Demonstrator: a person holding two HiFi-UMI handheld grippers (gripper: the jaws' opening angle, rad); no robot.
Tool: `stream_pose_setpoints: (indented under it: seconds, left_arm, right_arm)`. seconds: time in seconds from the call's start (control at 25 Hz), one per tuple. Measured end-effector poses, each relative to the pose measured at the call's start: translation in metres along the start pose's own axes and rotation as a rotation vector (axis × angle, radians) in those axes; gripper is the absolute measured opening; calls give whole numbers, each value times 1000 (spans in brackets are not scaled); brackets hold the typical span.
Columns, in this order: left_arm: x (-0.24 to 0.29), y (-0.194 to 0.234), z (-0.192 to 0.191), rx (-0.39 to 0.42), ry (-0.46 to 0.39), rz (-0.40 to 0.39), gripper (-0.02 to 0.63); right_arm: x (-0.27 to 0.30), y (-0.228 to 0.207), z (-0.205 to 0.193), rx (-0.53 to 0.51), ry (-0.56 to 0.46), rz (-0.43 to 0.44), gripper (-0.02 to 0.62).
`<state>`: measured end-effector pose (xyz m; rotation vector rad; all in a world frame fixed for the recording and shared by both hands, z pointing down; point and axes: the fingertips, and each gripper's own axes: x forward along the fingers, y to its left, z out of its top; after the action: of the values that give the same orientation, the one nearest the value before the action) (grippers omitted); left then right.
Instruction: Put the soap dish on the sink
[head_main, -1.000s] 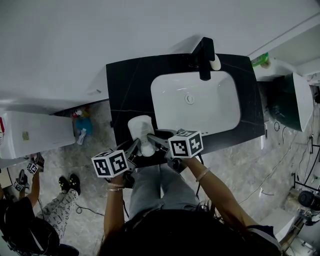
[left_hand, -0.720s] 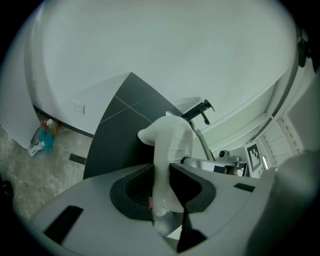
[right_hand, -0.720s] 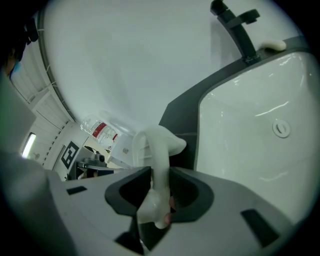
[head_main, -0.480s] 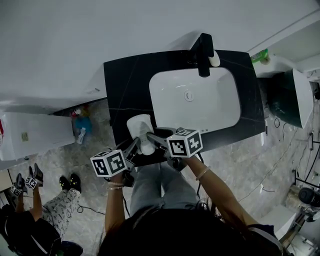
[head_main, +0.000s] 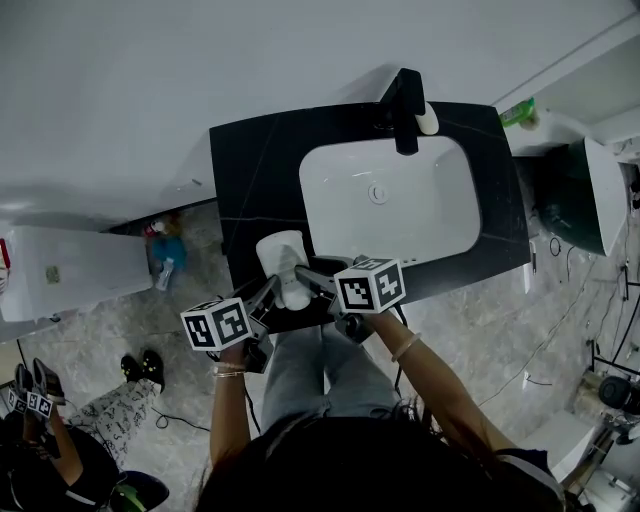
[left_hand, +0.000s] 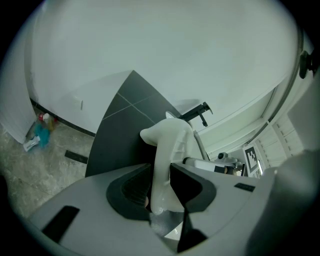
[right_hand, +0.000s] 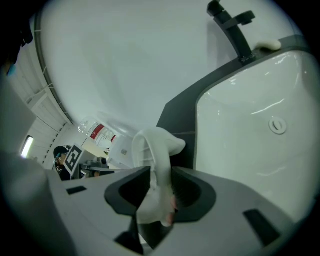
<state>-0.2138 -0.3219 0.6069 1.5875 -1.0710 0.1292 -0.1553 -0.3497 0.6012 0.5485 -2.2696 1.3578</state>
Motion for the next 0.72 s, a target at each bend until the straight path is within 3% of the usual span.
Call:
stream_pose_setpoints:
  seconds: [0.28, 0.44, 0.72]
  left_arm:
    - [-11, 0, 2, 7, -8, 18, 104]
    - [-28, -4, 9, 22, -59, 66, 104]
    - [-65, -36, 13, 77, -172, 86, 104]
  right_arm:
    - [-13, -1, 12, 9, -55, -16, 126]
    - [-24, 2, 14, -12, -63, -46, 126]
    - [-52, 28, 15, -186, -72, -125, 123]
